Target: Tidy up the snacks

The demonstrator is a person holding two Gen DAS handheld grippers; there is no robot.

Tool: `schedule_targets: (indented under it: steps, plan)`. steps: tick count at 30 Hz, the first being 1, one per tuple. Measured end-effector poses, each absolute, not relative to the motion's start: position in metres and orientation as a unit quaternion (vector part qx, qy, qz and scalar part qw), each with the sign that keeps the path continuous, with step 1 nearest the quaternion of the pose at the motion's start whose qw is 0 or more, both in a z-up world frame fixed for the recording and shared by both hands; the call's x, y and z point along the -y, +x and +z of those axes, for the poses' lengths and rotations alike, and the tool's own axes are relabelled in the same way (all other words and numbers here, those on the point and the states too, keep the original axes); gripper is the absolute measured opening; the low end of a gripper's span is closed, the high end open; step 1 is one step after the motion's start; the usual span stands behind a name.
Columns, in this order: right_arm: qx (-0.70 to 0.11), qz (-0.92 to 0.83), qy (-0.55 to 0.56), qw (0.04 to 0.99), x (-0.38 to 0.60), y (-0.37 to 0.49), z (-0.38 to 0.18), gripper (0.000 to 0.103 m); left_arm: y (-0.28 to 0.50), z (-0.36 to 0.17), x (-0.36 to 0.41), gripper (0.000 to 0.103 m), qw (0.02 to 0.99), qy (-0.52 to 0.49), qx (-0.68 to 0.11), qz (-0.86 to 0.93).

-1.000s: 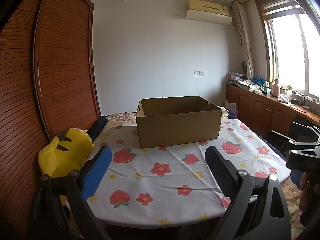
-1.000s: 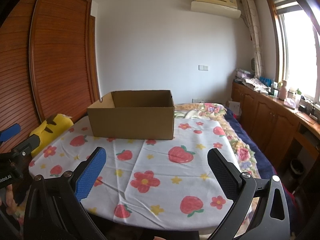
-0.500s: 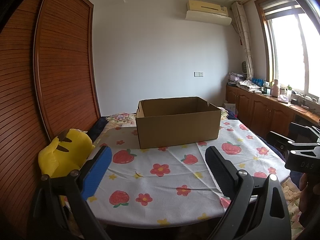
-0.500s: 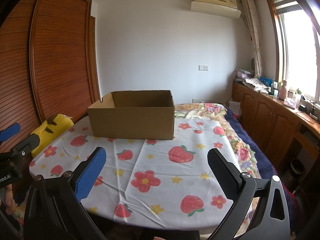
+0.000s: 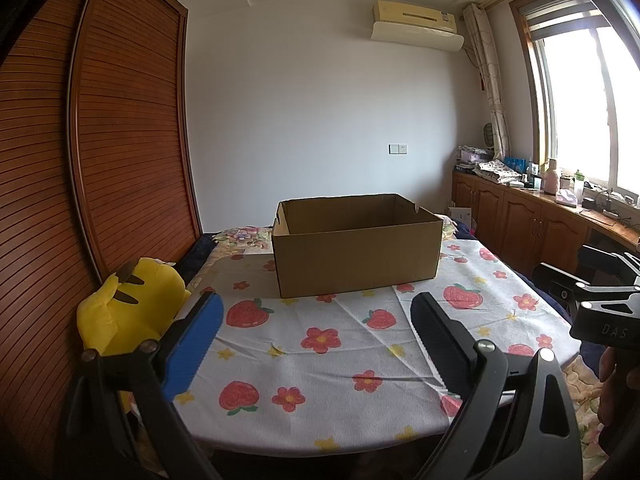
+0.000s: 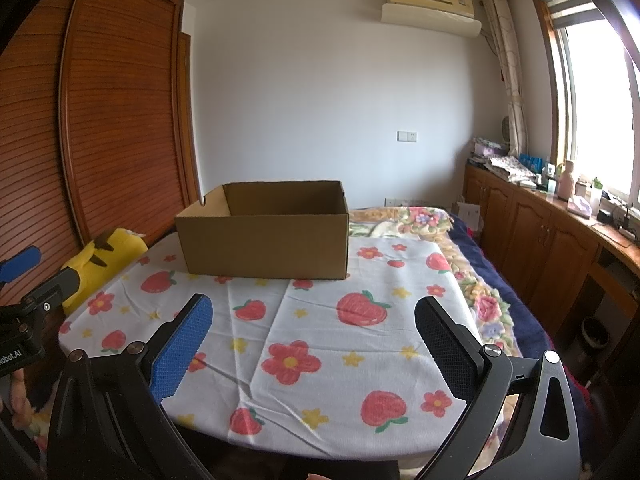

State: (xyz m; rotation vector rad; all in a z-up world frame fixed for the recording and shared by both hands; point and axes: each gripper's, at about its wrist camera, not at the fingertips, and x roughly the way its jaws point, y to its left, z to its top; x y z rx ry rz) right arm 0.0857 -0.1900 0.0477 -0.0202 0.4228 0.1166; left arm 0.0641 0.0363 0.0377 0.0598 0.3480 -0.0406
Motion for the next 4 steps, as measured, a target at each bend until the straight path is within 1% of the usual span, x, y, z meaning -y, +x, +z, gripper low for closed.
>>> schedule_targets:
  steps: [4]
  plan:
    - [-0.210, 0.058, -0.010, 0.976, 0.1897, 0.0855, 0.0479, 0.103, 0.0640, 0.0384, -0.0368, 0.096, 0.985, 0.028, -0.172, -0.020]
